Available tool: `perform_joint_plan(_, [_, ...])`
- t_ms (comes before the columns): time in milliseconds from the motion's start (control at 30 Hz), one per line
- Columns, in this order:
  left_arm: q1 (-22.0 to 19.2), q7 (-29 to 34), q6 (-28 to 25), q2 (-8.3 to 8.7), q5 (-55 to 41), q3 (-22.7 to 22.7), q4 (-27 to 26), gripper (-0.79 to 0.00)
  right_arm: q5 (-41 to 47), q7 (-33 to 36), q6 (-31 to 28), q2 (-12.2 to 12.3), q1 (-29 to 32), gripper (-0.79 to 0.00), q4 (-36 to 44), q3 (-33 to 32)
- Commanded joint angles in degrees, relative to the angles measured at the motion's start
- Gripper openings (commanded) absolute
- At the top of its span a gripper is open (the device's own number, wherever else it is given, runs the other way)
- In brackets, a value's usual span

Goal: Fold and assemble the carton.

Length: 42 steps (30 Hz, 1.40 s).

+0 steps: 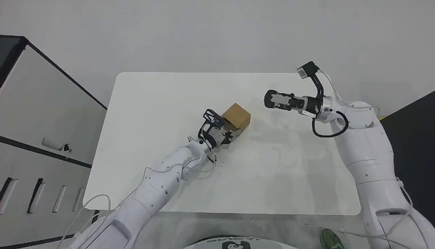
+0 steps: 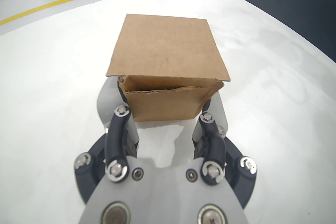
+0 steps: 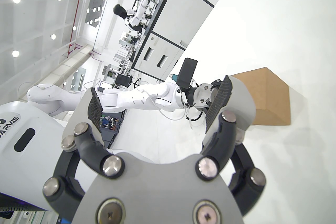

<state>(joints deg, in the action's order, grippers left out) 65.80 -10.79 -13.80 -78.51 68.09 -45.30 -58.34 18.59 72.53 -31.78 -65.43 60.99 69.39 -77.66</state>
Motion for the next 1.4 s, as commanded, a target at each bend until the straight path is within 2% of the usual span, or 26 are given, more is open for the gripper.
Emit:
perform_joint_plan(0, [0.13,0.31,0.03,0.11,1.09,-0.11,-1.84,-0.785,0.00,0.00,0.00,0.00,0.00,0.000,0.00,0.00])
perform_joint_plan(200, [1.76,2.69,-0.82,1.18,5.63,-1.49,-10.49,-0.785,0.00,0.00,0.00,0.00,0.00,0.000,0.00,0.00])
perform_joint_plan(433, [4.55,7.47,0.60,2.90,10.64,-5.70,-19.27,-0.785,0.00,0.00,0.00,0.00,0.00,0.000,0.00,0.00])
perform_joint_plan(733, [4.71,7.68,0.79,2.95,10.90,-5.86,-19.50,-0.785,0.00,0.00,0.00,0.00,0.00,0.000,0.00,0.00])
perform_joint_plan(833, [5.21,8.28,1.01,3.47,12.52,-7.56,-20.36,-0.785,0.00,0.00,0.00,0.00,0.00,0.000,0.00,0.00])
perform_joint_plan(933, [6.83,9.00,-2.14,4.57,12.88,-10.88,-22.46,-0.785,0.00,0.00,0.00,0.00,0.00,0.000,0.00,0.00])
perform_joint_plan(1167, [13.38,11.63,-15.37,7.92,13.30,-20.66,-31.53,-0.785,0.00,0.00,0.00,0.00,0.00,0.000,0.00,0.00])
perform_joint_plan(1367, [18.40,15.69,-26.14,9.93,6.16,-28.67,-39.43,-0.785,0.00,0.00,0.00,0.00,0.00,0.000,0.00,0.00])
